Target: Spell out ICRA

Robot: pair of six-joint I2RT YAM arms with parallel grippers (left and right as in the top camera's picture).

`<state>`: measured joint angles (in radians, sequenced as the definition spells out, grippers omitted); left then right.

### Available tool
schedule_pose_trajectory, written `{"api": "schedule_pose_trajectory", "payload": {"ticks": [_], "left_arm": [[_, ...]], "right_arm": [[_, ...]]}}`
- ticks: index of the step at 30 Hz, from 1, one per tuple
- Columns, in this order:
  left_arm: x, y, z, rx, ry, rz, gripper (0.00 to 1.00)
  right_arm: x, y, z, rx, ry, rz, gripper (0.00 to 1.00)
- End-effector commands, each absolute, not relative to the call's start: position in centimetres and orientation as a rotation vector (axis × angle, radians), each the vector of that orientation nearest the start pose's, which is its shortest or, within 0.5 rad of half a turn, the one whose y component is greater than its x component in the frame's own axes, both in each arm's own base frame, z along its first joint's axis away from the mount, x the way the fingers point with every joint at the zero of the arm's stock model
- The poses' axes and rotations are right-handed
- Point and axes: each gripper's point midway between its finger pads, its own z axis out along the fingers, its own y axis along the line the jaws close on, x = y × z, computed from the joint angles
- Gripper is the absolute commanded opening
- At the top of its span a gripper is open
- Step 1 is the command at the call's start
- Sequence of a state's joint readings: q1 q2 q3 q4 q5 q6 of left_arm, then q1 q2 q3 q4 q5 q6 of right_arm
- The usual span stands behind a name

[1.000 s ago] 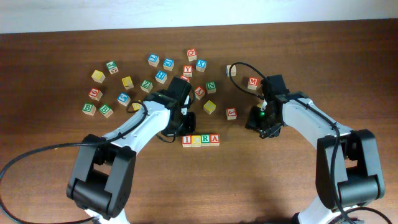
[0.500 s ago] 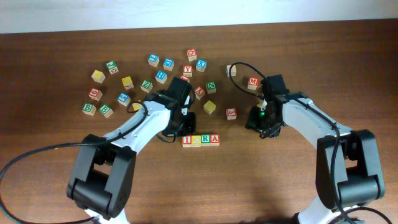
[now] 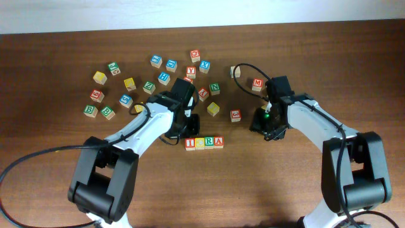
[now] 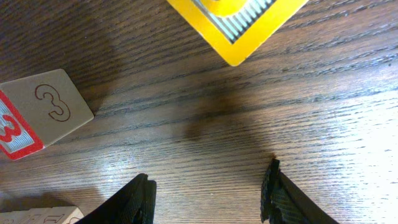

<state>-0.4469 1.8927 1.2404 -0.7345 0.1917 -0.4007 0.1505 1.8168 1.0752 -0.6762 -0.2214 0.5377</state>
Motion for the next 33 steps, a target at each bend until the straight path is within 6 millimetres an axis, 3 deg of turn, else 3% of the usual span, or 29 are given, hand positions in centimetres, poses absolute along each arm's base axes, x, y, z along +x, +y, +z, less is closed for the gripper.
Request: {"api": "schedule_pose_trajectory", "payload": {"ticks": [1, 5, 7, 9, 11, 15, 17, 33], "left_arm": [[34.1, -19.6, 2.8, 0.094, 2.983, -0.392, 0.00], [36.5, -17.7, 5.7, -0.001, 2.965, -0.376, 0.00], [36.5, -16.5, 6.7, -0.040, 2.991, -0.339, 0.00], [35.4, -14.8, 6.3, -0.066, 3.046, -0.219, 0.00], [32.8, -13.7, 5.5, -0.129, 3.149, -0.147, 0.00], [29.0, -13.8, 3.1, -0.105, 3.266, -0.136, 0.00], [28.5, -13.6, 2.5, -0.106, 3.276, -0.130, 0.00], [29.3, -15.8, 1.4, -0.091, 3.222, -0.328, 0.00]], "right_arm": [[32.4, 8.1, -0.3, 0.577, 3.033, 0.345, 0.49], [32.1, 8.1, -0.4, 0.580, 3.041, 0.341, 0.49], [32.0, 8.1, -0.4, 0.581, 3.043, 0.340, 0.49], [31.9, 8.1, -0.5, 0.582, 3.045, 0.339, 0.49], [31.9, 8.1, -0.5, 0.582, 3.047, 0.338, 0.49], [32.1, 8.1, -0.5, 0.579, 3.037, 0.343, 0.49], [32.1, 8.1, -0.5, 0.579, 3.037, 0.343, 0.49], [32.1, 8.1, -0.5, 0.579, 3.036, 0.343, 0.49]]}}
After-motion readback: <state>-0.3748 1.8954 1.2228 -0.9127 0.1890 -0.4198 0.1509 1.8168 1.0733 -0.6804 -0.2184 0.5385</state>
